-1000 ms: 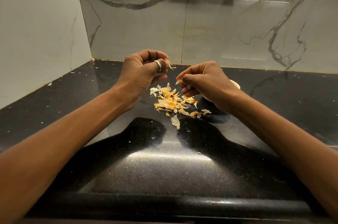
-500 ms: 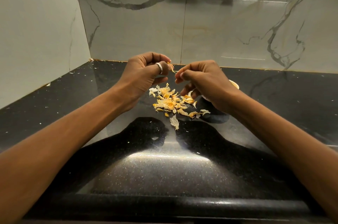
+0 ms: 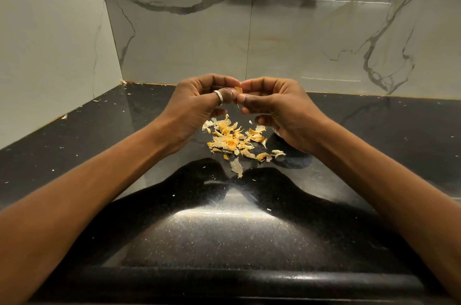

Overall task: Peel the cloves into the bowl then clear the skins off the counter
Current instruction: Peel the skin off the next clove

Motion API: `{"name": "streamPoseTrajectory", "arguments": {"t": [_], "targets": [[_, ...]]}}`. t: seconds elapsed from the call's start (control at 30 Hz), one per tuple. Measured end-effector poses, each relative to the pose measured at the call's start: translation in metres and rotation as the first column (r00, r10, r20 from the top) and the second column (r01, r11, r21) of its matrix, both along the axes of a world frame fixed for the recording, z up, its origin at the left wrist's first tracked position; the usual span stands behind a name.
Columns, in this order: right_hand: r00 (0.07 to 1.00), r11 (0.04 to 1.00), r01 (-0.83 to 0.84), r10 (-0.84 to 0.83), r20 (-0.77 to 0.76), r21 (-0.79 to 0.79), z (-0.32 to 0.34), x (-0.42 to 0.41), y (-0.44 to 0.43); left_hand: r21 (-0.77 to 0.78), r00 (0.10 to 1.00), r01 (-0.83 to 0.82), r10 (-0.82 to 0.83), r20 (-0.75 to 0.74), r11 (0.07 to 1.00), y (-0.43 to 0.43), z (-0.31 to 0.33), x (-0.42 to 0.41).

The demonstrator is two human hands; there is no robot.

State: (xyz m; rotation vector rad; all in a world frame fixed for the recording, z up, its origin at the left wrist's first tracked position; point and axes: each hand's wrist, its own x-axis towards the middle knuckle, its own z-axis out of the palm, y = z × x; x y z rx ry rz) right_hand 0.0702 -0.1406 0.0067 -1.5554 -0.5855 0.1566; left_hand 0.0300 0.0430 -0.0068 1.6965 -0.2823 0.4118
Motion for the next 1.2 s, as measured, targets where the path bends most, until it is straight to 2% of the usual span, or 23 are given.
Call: {"name": "streamPoseTrajectory", "arguments": {"t": [0.17, 0.37, 0.6, 0.93, 1.2], "targets": [[0.992, 0.997, 0.052, -0.045, 0.118, -0.063, -0.002, -0.0004, 0.0002, -0.02, 0.998, -0.06, 0.06, 0.002, 0.998, -0.0011, -0.0014, 0.0004], [0.969, 0.988, 0.108, -0.079, 0.233, -0.113, -0.0052, -0.0022, 0.0021, 0.063, 0.991, -0.131, 0.13, 0.022, 0.989, -0.0032, -0.0019, -0.0001], [0.962, 0.985, 0.109, -0.071, 0.262, -0.131, -0.0056, -0.0007, 0.0024, 0.124, 0.989, -0.149, 0.147, 0.028, 0.981, -0.0041, -0.0018, -0.0012], [0.982, 0.995, 0.045, -0.028, 0.185, -0.09, -0.0059, -0.0013, 0.0018, 0.224, 0.992, -0.128, 0.126, 0.022, 0.966, -0.0032, -0.0013, -0.0027], [0.999, 1.0, -0.024, 0.024, -0.03, -0.004, -0.0027, -0.0002, 0.0021, 0.215, 0.994, -0.101, 0.107, -0.017, 0.971, -0.0038, 0.0016, -0.0035]]}}
